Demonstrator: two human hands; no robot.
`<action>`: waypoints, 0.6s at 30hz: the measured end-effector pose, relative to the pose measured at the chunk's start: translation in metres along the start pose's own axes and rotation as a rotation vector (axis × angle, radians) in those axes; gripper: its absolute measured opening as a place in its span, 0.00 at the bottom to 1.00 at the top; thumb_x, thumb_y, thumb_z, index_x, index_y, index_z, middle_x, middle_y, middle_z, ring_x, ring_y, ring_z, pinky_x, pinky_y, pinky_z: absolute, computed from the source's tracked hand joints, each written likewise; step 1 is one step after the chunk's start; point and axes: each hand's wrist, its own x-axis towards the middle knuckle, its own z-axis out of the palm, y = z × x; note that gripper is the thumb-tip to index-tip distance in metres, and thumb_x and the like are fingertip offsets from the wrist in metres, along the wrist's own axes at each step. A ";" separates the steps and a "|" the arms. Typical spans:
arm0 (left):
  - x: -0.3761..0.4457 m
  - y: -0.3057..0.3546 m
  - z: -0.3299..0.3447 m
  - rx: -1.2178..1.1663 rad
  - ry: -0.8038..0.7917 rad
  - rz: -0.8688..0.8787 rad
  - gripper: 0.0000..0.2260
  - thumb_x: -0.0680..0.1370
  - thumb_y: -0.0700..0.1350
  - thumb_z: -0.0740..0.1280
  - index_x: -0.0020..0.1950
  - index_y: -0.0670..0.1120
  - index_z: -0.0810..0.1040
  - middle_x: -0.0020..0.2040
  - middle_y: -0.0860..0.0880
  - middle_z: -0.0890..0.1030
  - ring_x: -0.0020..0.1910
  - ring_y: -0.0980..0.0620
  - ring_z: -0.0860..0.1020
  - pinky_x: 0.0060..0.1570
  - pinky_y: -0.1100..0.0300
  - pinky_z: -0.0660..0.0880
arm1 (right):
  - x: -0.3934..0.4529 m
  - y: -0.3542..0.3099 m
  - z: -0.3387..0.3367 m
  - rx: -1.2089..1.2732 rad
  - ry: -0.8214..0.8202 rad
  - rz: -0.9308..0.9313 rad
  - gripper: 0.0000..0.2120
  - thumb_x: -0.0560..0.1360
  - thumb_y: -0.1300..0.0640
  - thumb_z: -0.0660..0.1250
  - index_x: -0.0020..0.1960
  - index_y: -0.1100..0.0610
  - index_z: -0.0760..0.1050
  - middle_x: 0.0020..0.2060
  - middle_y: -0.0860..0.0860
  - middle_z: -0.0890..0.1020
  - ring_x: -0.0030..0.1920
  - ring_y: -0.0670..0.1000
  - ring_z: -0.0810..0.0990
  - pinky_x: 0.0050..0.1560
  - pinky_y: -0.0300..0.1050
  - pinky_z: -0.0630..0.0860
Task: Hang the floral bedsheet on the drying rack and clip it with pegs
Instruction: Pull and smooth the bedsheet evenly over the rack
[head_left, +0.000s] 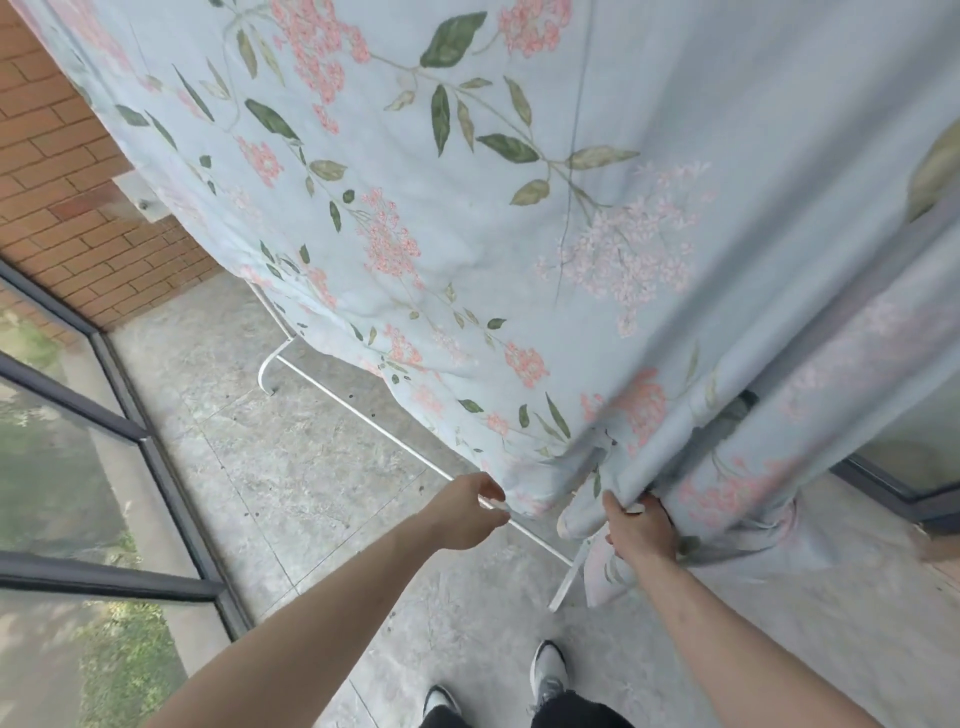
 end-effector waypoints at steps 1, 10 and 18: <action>0.008 0.008 0.003 -0.007 0.017 -0.003 0.16 0.80 0.50 0.70 0.66 0.48 0.78 0.67 0.52 0.77 0.58 0.53 0.79 0.55 0.61 0.73 | 0.009 -0.002 -0.004 -0.019 0.019 0.006 0.35 0.64 0.26 0.57 0.47 0.54 0.82 0.44 0.53 0.88 0.45 0.60 0.86 0.49 0.57 0.84; 0.042 0.046 0.055 -0.124 0.081 -0.101 0.17 0.78 0.49 0.72 0.66 0.46 0.78 0.64 0.51 0.78 0.57 0.52 0.78 0.51 0.62 0.73 | 0.013 0.008 -0.083 -0.083 0.181 0.027 0.22 0.84 0.48 0.63 0.62 0.68 0.80 0.59 0.68 0.82 0.60 0.70 0.79 0.58 0.59 0.77; 0.046 0.039 0.062 -0.208 0.108 -0.213 0.17 0.78 0.46 0.72 0.65 0.46 0.77 0.63 0.50 0.78 0.56 0.51 0.78 0.48 0.62 0.75 | -0.014 0.018 -0.051 0.252 -0.015 0.354 0.17 0.81 0.45 0.65 0.59 0.58 0.74 0.42 0.58 0.84 0.35 0.58 0.83 0.34 0.52 0.83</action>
